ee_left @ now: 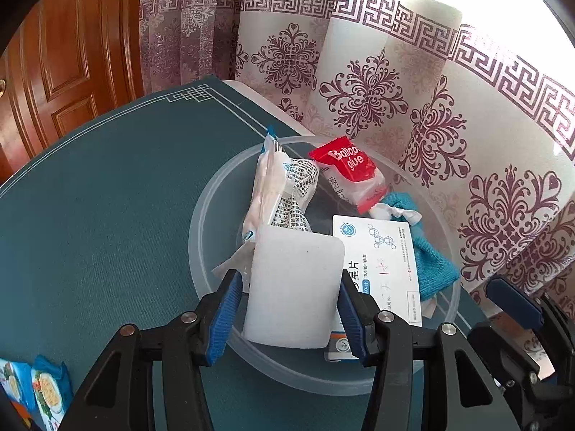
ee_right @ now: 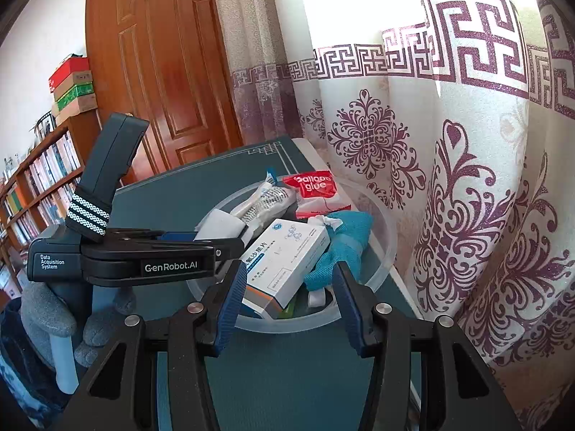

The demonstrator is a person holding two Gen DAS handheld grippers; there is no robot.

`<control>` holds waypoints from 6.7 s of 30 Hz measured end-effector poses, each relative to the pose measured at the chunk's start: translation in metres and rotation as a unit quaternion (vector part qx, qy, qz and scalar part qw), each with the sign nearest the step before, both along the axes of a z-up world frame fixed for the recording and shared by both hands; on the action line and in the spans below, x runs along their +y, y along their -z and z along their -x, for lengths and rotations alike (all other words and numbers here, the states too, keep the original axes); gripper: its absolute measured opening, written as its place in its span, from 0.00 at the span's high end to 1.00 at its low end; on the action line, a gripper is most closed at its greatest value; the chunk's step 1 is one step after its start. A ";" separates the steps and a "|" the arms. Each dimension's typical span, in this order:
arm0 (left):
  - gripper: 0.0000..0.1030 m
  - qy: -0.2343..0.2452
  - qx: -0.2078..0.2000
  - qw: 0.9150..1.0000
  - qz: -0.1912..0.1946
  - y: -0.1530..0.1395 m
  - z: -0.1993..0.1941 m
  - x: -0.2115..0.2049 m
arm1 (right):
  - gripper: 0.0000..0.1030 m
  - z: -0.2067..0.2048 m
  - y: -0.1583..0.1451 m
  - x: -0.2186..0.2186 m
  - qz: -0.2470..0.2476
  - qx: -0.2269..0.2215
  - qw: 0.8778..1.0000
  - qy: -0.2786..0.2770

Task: Organize objects
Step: 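Carry the white sponge into the bowl and open the left tool, then withdraw both tools from the bowl toward the crackers and block, then grasp the orange-yellow toy block with the left tool, then grasp the blue cracker packet with the right tool while left tool holds the block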

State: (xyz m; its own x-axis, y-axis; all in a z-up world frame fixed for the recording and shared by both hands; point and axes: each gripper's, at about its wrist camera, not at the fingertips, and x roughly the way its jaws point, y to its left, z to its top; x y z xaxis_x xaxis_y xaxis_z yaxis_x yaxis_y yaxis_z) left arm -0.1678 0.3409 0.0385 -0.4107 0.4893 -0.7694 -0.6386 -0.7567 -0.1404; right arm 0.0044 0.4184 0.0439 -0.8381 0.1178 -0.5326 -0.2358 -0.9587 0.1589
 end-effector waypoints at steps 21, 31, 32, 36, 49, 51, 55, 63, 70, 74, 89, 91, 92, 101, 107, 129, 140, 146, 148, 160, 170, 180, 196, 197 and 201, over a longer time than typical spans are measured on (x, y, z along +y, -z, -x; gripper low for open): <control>0.06 -0.028 0.031 0.998 -0.037 -0.026 -0.013 -0.024 | 0.50 -0.001 0.000 -0.002 0.006 0.002 1.000 -0.003; 0.06 -0.070 0.070 0.994 0.038 -0.006 -0.006 -0.019 | 0.50 -0.003 0.000 -0.008 0.005 0.002 1.000 -0.011; 0.06 -0.070 0.074 0.994 0.045 -0.002 -0.006 -0.018 | 0.50 -0.003 0.000 -0.008 0.006 0.002 1.000 -0.011; 0.06 -0.071 0.074 0.994 0.046 0.002 -0.005 -0.019 | 0.50 -0.004 0.000 -0.007 0.008 0.002 1.000 -0.007; 0.02 -0.071 0.086 0.993 0.038 -0.010 -0.027 -0.037 | 0.50 -0.008 -0.002 -0.012 0.007 0.003 1.000 -0.010; 0.01 -0.073 0.093 0.992 0.040 -0.013 -0.032 -0.040 | 0.50 -0.009 -0.003 -0.015 0.007 0.003 1.000 -0.014; 0.01 -0.080 0.100 0.991 0.039 -0.018 -0.040 -0.051 | 0.50 -0.010 -0.003 -0.023 0.007 0.000 1.000 -0.024; 0.01 -0.108 0.102 0.988 0.042 -0.022 -0.050 -0.081 | 0.49 -0.011 0.000 -0.046 0.008 -0.010 0.998 -0.054; 0.01 -0.139 0.111 0.983 0.050 -0.024 -0.056 -0.115 | 0.46 -0.010 0.003 -0.066 0.017 -0.018 0.997 -0.075; 0.01 -0.163 0.113 0.979 0.054 -0.025 -0.056 -0.136 | 0.45 -0.007 0.008 -0.079 0.019 -0.028 0.995 -0.089; 0.01 -0.251 0.096 0.962 0.056 -0.015 -0.048 -0.221 | 0.44 0.004 0.023 -0.122 0.026 -0.061 0.989 -0.132; 0.01 -0.263 0.097 0.958 0.055 -0.015 -0.047 -0.232 | 0.44 0.005 0.024 -0.125 0.026 -0.064 0.988 -0.136; 0.01 -0.268 0.098 0.957 0.056 -0.014 -0.046 -0.237 | 0.44 0.006 0.025 -0.127 0.026 -0.065 0.988 -0.137; 0.01 -0.319 0.084 0.942 0.057 -0.001 -0.033 -0.278 | 0.44 0.012 0.032 -0.143 0.021 -0.080 0.985 -0.149; 0.01 -0.339 0.063 0.937 0.056 0.011 -0.025 -0.291 | 0.44 0.015 0.035 -0.152 0.018 -0.088 0.984 -0.156; 0.46 -0.325 0.033 0.944 0.049 0.029 -0.017 -0.293 | 0.44 0.036 0.047 -0.182 0.022 -0.116 0.974 -0.193; 0.68 -0.331 0.033 0.943 0.020 0.026 -0.021 -0.304 | 0.44 0.064 0.047 -0.200 0.044 -0.127 0.970 -0.202; 0.68 -0.335 0.037 0.942 0.009 0.023 -0.025 -0.307 | 0.44 0.091 0.042 -0.215 0.040 -0.124 0.970 -0.206; 0.68 -0.335 0.036 0.941 0.005 0.023 -0.026 -0.307 | 0.44 0.101 0.042 -0.220 0.041 -0.124 0.969 -0.207; 0.68 -0.355 0.054 0.933 0.010 0.018 -0.031 -0.307 | 0.40 0.145 0.053 -0.245 0.042 -0.141 0.967 -0.206; 0.68 -0.362 0.056 0.930 0.011 0.018 -0.032 -0.309 | 0.39 0.159 0.057 -0.260 0.002 -0.142 0.969 -0.204; 0.68 -0.353 0.056 0.934 0.004 0.017 -0.034 -0.307 | 0.51 0.150 0.059 -0.263 -0.024 -0.135 0.968 -0.211; 0.68 -0.290 0.038 0.955 -0.052 0.011 -0.042 -0.298 | 0.58 0.115 0.055 -0.231 -0.001 -0.137 0.970 -0.200; 0.68 -0.289 0.038 0.955 -0.052 0.011 -0.042 -0.296 | 0.58 0.112 0.054 -0.229 0.002 -0.136 0.971 -0.198; 0.68 -0.279 0.040 0.958 -0.050 0.011 -0.045 -0.291 | 0.58 0.103 0.050 -0.220 0.006 -0.130 0.973 -0.192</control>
